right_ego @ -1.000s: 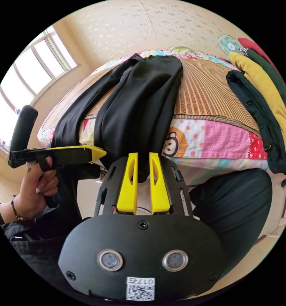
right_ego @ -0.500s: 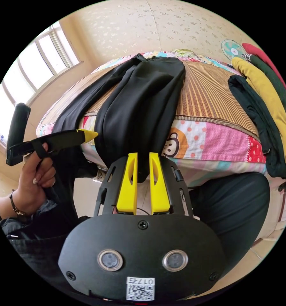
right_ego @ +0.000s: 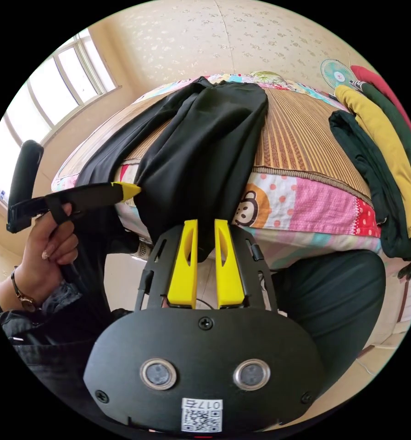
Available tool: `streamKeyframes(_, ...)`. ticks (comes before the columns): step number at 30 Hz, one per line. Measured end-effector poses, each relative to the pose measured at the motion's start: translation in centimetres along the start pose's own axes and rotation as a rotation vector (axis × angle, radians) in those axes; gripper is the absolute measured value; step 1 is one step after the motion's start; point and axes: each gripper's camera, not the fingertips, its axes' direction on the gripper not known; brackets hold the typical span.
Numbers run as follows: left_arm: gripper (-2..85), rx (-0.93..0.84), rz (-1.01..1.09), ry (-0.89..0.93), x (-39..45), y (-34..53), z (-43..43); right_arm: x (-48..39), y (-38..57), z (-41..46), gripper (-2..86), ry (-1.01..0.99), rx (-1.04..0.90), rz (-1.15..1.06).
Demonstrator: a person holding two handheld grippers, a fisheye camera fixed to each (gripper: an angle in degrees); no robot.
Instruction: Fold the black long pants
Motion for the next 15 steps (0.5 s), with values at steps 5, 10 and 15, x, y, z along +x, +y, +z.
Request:
streamKeyframes(5,0.1,0.089,-0.104,0.019,-3.2,0.3,-3.3,0.2,-0.2,-0.6,7.2,-0.002,0.005,0.005)
streamKeyframes(10,0.3,0.086,-0.116,-0.019,-4.2,0.4,-4.0,0.4,-0.2,-2.4,9.3,-0.048,0.096,-0.004)
streamKeyframes(15,0.9,0.062,-0.121,-0.004,-4.8,0.1,-3.7,1.1,-1.7,-0.8,7.2,-0.056,0.01,0.04)
